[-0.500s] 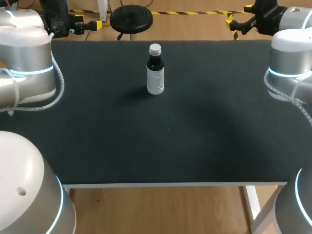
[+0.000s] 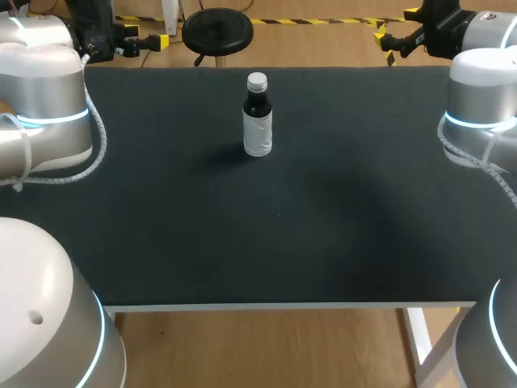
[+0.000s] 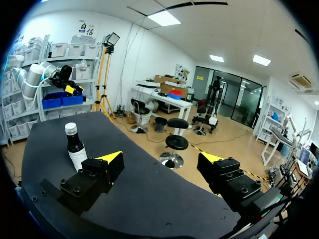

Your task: Unscrew the bottle cap

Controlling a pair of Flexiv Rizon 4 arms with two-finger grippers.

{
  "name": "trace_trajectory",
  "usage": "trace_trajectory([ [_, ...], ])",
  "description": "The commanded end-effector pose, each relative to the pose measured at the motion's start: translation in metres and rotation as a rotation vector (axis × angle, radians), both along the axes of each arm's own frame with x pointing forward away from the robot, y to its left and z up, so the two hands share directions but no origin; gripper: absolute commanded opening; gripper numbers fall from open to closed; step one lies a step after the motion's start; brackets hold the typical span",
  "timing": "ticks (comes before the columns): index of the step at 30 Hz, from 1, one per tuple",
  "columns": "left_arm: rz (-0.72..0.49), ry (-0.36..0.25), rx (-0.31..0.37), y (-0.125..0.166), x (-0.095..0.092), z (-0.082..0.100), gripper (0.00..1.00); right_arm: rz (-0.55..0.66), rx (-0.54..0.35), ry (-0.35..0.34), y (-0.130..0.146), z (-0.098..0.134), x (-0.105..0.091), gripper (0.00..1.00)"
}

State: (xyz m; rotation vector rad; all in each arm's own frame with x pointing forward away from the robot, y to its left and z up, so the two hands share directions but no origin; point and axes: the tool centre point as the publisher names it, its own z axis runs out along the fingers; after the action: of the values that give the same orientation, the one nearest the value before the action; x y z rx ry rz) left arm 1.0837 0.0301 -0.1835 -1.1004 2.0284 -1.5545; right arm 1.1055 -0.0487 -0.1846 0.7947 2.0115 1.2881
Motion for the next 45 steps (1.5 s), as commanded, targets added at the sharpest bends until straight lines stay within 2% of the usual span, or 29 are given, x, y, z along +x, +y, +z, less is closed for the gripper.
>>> trace_trajectory([
  [1, 0.0, 0.003, 0.001, 0.0, 0.0, 0.001, 1.0, 0.002, 0.001, -0.001, -0.001, 0.0, 0.0, 1.0],
  [6, 0.0, 0.003, 0.001, 0.0, 0.0, 0.001, 1.0, 0.002, 0.001, -0.001, -0.001, 0.0, 0.0, 1.0],
  [8, -0.075, -0.03, 0.011, -0.004, 0.001, -0.002, 1.0, 0.002, 0.001, -0.001, -0.001, 0.0, 0.0, 1.0],
  [9, -0.15, -0.071, -0.004, -0.012, 0.002, -0.004, 1.0, 0.002, 0.001, -0.001, -0.001, 0.0, 0.0, 1.0],
  [10, -0.174, -0.079, -0.01, -0.014, 0.002, -0.006, 1.0, 0.002, 0.001, -0.001, -0.001, 0.0, 0.0, 1.0],
  [11, -0.22, -0.117, 0.008, -0.016, 0.003, -0.009, 1.0, 0.002, 0.001, -0.001, -0.001, 0.0, 0.0, 1.0],
  [12, -0.291, -0.153, -0.017, -0.019, 0.002, -0.011, 1.0, 0.002, 0.001, -0.001, -0.001, 0.0, 0.0, 1.0],
  [13, -0.293, -0.154, -0.018, -0.02, 0.001, -0.014, 1.0, 0.002, 0.001, -0.001, -0.001, 0.0, 0.0, 1.0],
  [15, -0.389, -0.205, -0.017, -0.024, -0.002, -0.019, 1.0, 0.002, 0.001, -0.001, -0.001, 0.0, 0.0, 1.0],
  [17, -0.426, -0.208, -0.023, -0.026, -0.003, -0.025, 1.0, 0.002, 0.001, -0.001, -0.001, 0.0, 0.0, 1.0],
  [24, -0.678, -0.313, -0.126, -0.038, -0.023, -0.044, 1.0, 0.002, 0.001, -0.001, -0.001, 0.0, 0.0, 1.0],
  [27, -0.751, -0.349, -0.168, -0.046, -0.032, -0.049, 1.0, 0.002, 0.001, -0.001, -0.001, 0.0, 0.0, 1.0],
  [35, -0.829, -0.37, -0.215, -0.069, -0.041, -0.065, 1.0, 0.002, 0.001, -0.001, -0.001, 0.0, 0.0, 1.0],
  [45, -0.87, -0.333, -0.26, -0.096, -0.039, -0.083, 1.0, 0.002, 0.001, -0.001, -0.001, 0.0, 0.0, 1.0],
])
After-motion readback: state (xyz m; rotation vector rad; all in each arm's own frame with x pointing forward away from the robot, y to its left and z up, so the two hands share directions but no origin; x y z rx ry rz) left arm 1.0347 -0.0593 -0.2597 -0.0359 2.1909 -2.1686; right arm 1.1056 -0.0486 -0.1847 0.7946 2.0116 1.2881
